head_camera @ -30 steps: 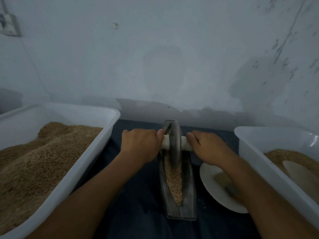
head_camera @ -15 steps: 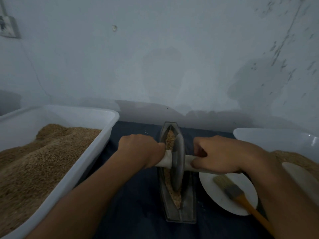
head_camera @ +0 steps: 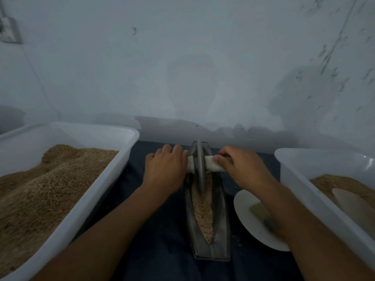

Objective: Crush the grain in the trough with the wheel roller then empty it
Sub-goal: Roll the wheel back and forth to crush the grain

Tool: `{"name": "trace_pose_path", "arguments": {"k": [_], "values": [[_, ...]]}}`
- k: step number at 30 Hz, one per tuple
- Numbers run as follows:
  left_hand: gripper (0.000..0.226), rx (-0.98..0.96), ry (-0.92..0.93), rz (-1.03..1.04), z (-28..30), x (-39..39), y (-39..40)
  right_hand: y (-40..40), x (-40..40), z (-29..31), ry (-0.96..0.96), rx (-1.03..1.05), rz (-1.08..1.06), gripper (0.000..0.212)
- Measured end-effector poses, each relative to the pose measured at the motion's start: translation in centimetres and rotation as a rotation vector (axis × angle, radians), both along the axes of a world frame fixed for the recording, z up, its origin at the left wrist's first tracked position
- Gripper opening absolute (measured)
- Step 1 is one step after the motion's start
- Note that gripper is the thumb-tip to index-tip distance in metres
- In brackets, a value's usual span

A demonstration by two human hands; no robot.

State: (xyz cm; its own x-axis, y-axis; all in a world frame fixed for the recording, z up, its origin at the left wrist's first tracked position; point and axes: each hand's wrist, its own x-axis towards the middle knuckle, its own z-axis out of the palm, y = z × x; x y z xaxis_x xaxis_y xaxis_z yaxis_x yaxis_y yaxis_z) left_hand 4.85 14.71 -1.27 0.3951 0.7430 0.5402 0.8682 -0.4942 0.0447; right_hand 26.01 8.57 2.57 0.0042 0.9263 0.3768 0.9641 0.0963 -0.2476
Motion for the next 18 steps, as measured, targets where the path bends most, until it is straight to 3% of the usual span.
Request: {"name": "trace_pose_path", "arguments": {"k": [4, 13, 18], "values": [[0.03, -0.031, -0.155, 0.008, 0.7, 0.2, -0.5, 0.3, 0.3, -1.1, 0.031, 0.073, 0.007, 0.031], [0.021, -0.203, -0.023, 0.134, 2.6, 0.8, -3.0, -1.1, 1.5, 0.9, 0.216, -0.257, 0.151, 0.015], [0.028, -0.295, 0.145, 0.142, 4.2, 0.6, -4.1, -2.7, 0.3, 3.0, 0.071, -0.412, 0.235, 0.026]]}}
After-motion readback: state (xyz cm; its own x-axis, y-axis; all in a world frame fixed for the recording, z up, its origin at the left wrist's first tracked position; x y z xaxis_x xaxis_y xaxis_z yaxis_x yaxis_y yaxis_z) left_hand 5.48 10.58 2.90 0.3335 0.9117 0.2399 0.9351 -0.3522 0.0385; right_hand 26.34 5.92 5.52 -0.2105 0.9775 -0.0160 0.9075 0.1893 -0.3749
